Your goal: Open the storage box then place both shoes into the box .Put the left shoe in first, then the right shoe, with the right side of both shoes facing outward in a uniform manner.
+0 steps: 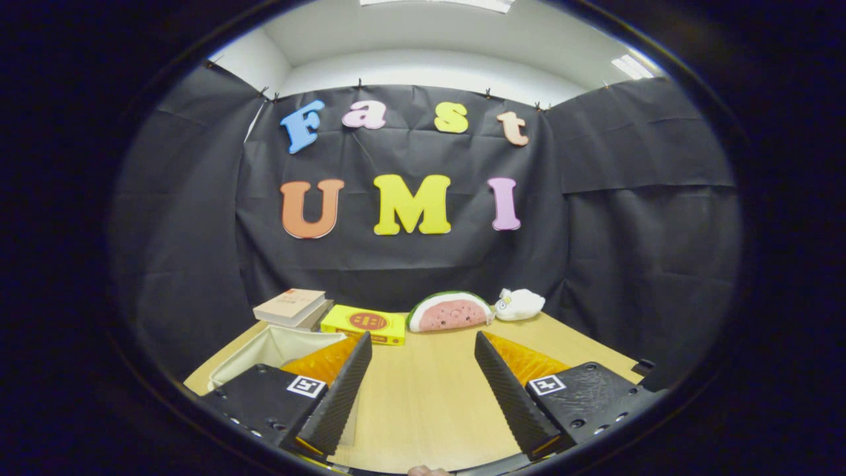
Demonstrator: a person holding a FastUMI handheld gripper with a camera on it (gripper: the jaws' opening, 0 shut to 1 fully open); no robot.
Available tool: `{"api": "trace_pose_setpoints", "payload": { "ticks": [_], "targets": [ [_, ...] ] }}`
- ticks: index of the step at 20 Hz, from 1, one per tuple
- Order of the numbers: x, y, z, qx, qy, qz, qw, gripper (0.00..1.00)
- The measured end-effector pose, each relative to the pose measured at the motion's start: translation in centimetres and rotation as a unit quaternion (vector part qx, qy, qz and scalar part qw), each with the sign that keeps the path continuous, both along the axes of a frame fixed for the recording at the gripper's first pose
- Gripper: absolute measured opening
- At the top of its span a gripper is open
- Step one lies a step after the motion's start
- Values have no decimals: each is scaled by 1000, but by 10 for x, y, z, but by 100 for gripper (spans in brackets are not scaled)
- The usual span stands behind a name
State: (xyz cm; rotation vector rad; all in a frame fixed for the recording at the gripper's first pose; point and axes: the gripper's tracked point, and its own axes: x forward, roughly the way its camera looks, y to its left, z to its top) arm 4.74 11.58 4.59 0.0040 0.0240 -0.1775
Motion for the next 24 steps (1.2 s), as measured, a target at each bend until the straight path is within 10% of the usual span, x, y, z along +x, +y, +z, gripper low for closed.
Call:
{"api": "trace_pose_setpoints", "payload": {
  "ticks": [24],
  "targets": [
    [-26, -52, -34, -11, -53, -11, 998, 95]
  ]
}}
